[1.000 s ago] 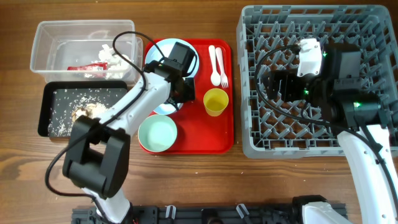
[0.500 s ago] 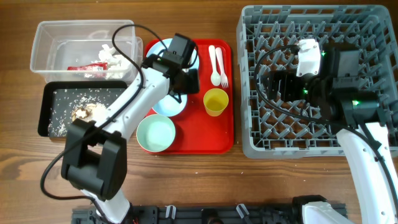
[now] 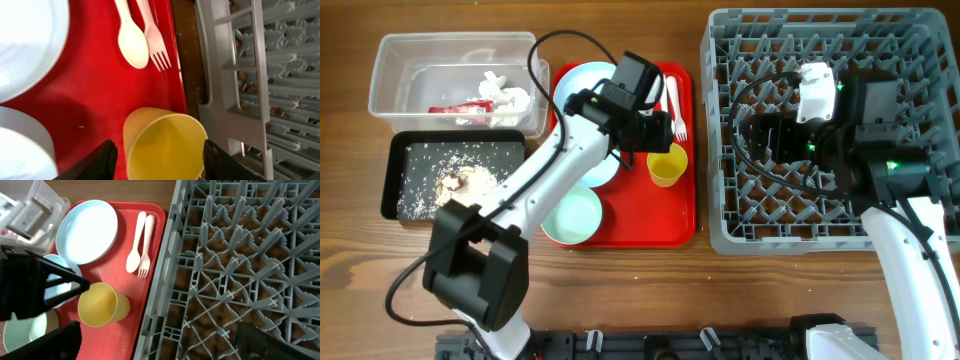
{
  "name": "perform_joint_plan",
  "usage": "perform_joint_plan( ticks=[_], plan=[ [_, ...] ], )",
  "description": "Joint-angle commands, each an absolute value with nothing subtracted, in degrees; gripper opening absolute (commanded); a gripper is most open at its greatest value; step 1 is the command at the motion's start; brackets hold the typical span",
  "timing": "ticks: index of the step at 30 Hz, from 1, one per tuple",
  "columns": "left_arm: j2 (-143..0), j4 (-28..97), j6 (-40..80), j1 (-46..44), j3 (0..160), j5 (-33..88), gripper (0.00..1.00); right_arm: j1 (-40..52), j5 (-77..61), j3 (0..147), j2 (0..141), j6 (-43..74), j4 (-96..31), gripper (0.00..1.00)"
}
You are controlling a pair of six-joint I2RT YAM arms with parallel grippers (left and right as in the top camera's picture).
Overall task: Sort waste into correct bins and load items into the dishwasher rack
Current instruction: 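Grasp the yellow cup with the left gripper and lift it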
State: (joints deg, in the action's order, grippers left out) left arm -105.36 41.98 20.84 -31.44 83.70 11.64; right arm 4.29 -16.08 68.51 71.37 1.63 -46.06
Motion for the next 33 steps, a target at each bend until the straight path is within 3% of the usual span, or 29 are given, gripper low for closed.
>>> perform_joint_plan(
  ticks=[1, 5, 11, 15, 19, 23, 26, 33],
  plan=[
    [-108.84, 42.17, 20.21, -32.03, 84.23, 9.32, 0.56, 4.10, -16.43, 69.63, 71.92, 1.67, -46.00, 1.00],
    [-110.76, 42.83, 20.23, -31.99, 84.23, 9.32, 0.51, 4.10, -16.43, 69.63, 71.92, 1.69, -46.00, 1.00],
    [-111.81, 42.85, 20.21, -32.01, 84.23, 9.34, 0.32, 4.10, -16.45, 69.63, 71.92, 1.69, -46.00, 1.00],
    [-111.87, 42.85, 20.16, -31.99, 84.23, 9.34, 0.04, 4.10, -16.43, 69.63, 71.92, 1.69, -46.00, 1.00],
    [-111.70, 42.85, 20.25, -31.62, 84.25, 9.74, 0.04, 4.10, -16.45, 69.63, 71.92, 1.69, -45.87, 1.00],
    [-109.62, 42.85, 20.38, -28.14, 84.27, 18.26, 0.04, 4.10, -16.49, 69.63, 71.92, 4.05, -45.47, 1.00],
    [-107.50, 42.78, 20.38, -23.14, 84.29, 29.28, 0.04, 4.10, -17.47, 69.63, 71.96, 7.88, -44.75, 1.00],
    [-105.97, 41.91, 19.68, -10.31, 84.29, 65.01, 0.04, 4.10, -34.06, 69.63, 74.08, 7.44, -39.68, 1.00]
  ],
)
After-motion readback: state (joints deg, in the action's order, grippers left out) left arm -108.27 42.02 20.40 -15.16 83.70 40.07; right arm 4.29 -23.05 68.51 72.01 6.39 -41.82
